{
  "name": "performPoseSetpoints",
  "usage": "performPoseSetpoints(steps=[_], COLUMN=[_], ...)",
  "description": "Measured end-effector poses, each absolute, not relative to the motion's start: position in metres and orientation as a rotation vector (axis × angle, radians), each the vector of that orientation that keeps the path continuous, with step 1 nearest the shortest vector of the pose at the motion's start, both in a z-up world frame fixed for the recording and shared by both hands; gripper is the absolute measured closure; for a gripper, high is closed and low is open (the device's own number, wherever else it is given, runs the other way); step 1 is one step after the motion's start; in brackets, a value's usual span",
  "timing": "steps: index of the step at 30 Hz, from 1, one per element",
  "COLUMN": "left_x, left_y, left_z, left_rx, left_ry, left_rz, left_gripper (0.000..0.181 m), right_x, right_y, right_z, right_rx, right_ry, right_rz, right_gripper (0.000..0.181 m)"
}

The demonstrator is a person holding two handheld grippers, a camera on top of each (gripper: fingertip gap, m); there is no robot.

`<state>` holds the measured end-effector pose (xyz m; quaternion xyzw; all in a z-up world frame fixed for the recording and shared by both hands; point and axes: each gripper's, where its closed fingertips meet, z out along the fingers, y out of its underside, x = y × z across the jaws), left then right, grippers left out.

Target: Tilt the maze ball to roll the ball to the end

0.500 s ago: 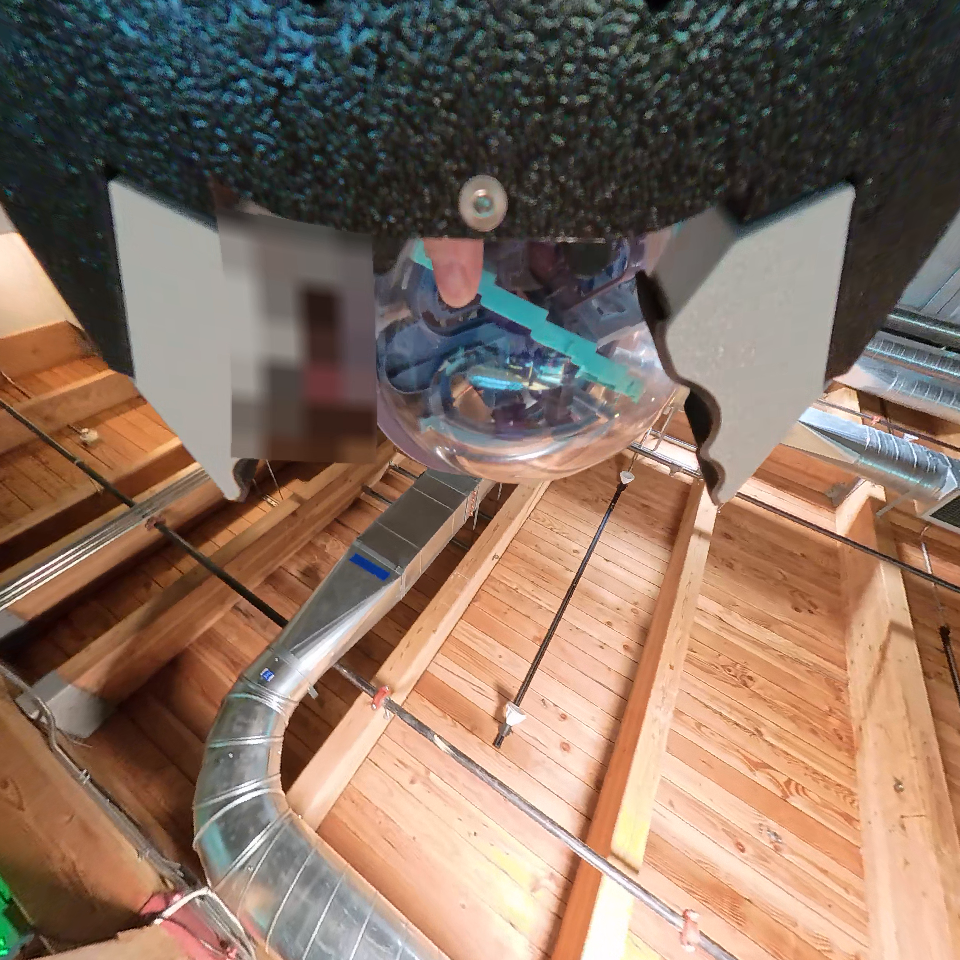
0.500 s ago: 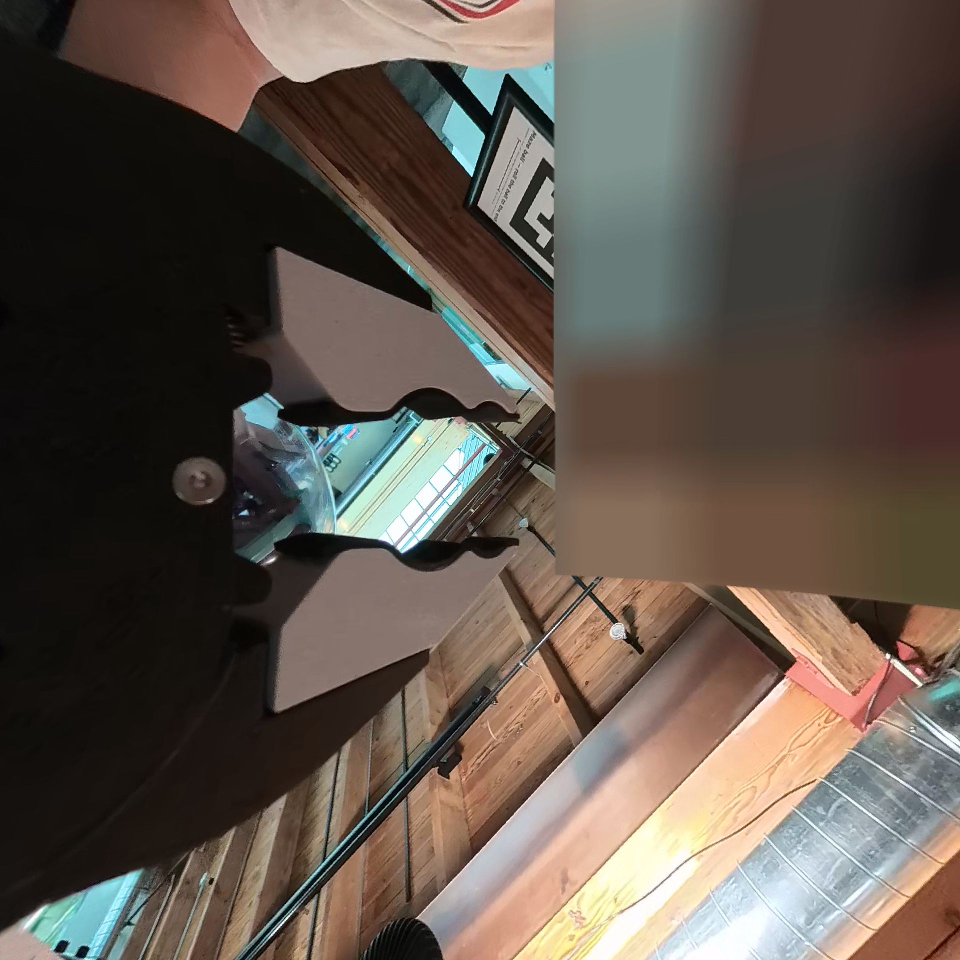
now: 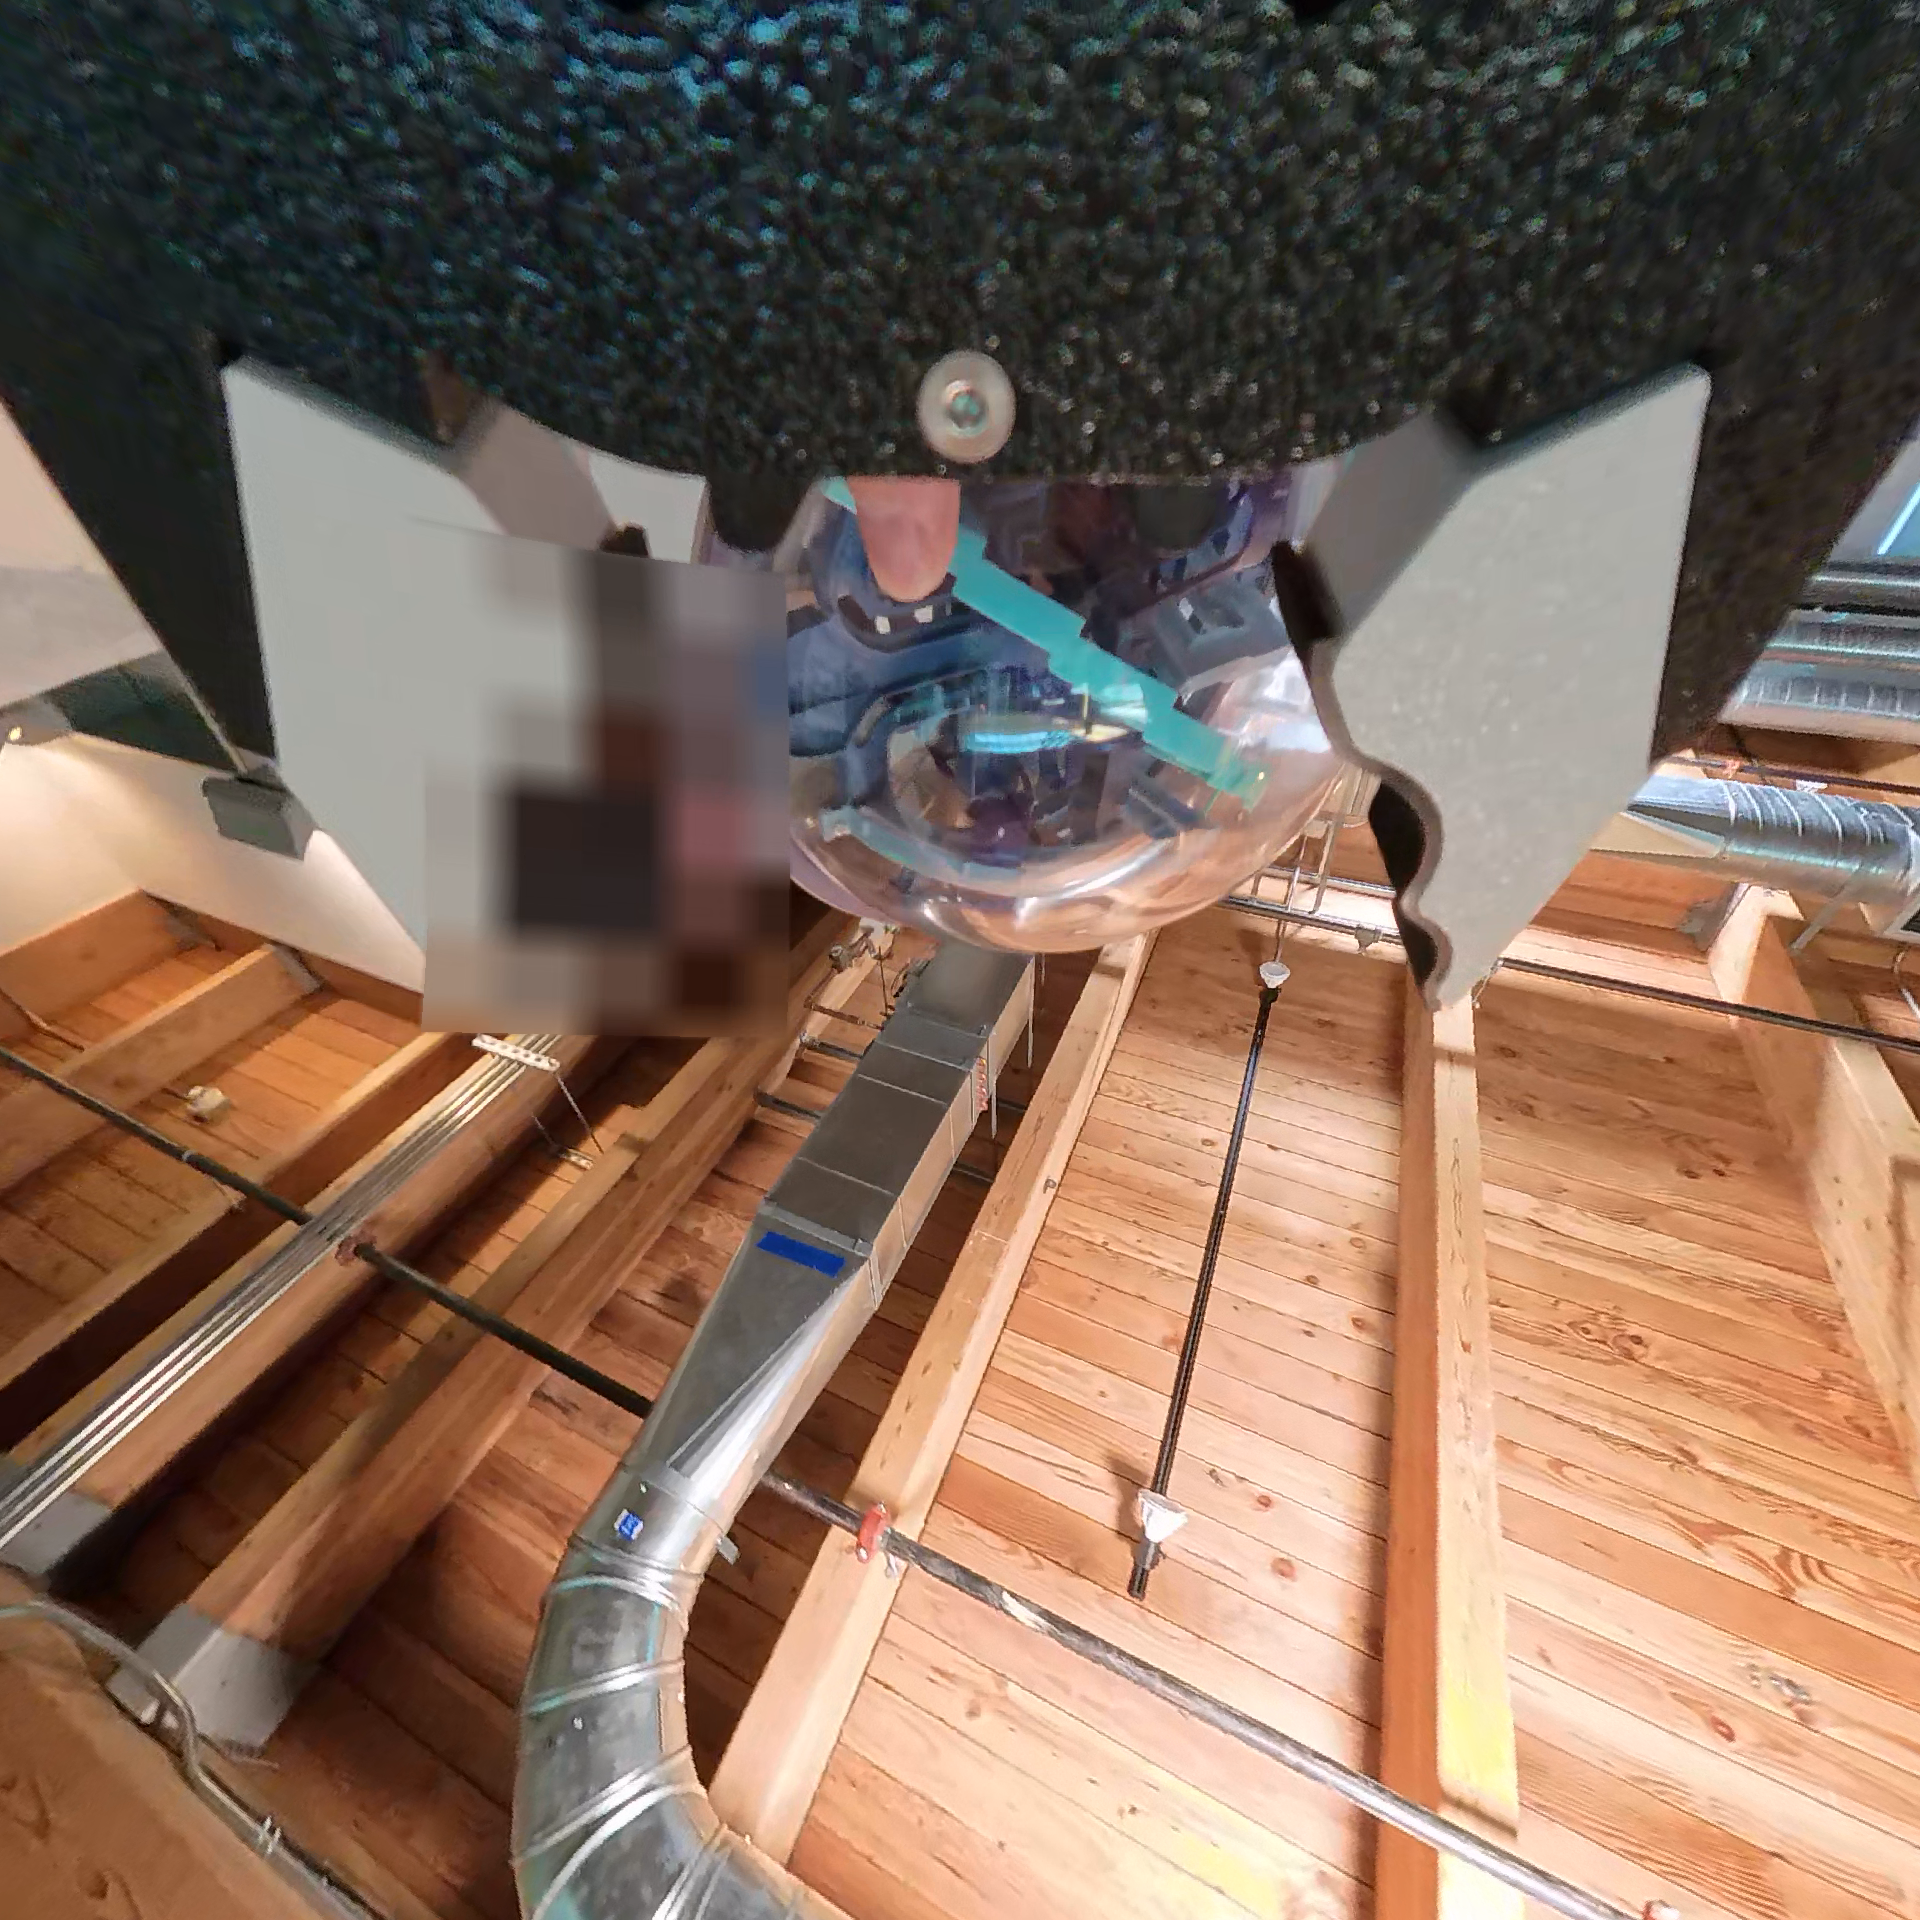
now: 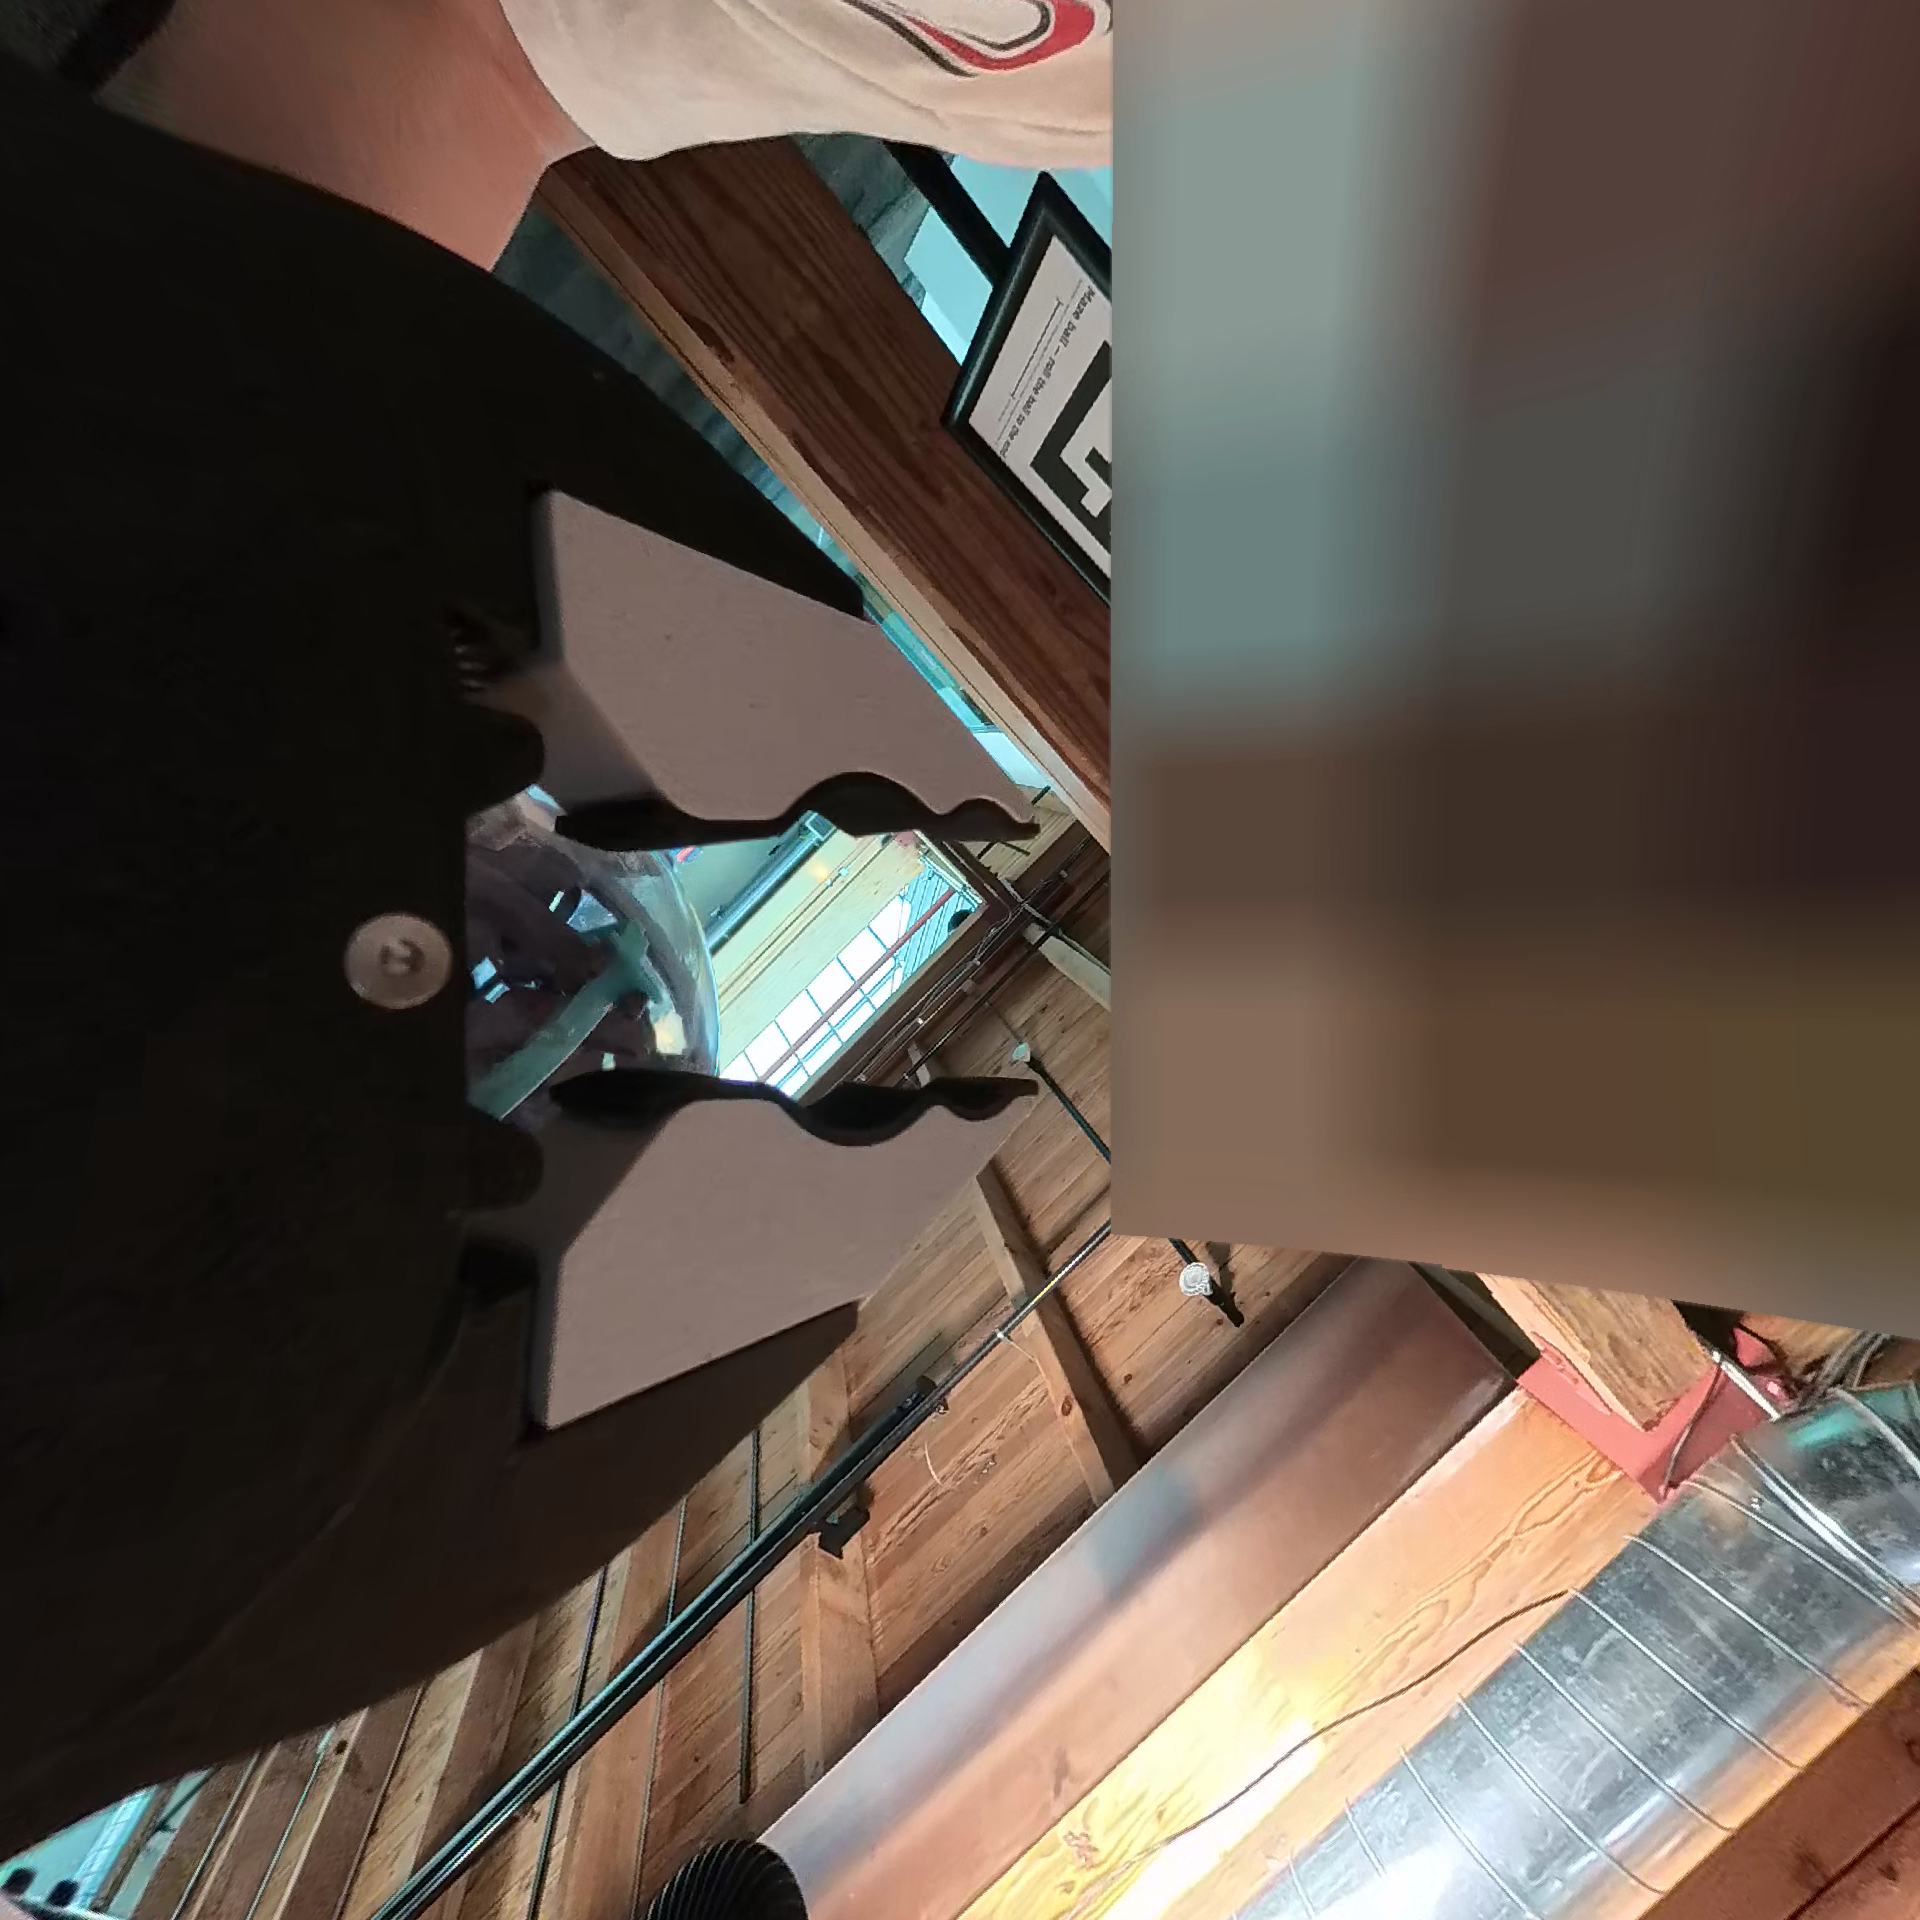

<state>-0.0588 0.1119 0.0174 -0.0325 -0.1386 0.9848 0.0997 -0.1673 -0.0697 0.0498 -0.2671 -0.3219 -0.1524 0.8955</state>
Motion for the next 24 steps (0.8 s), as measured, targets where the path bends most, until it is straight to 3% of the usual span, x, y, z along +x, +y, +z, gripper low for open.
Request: performPoseSetpoints(steps=[24], left_x=[-0.05], left_y=[0.12], left_z=[0.004], left_rx=[-0.092], left_ry=[-0.254], left_rz=[2.847], left_gripper=[0.027], right_x=[-0.177], right_y=[-0.07], right_z=[0.049], right_rx=[-0.542], right_ry=[-0.671], right_rz=[-0.26], right_gripper=[0.151])
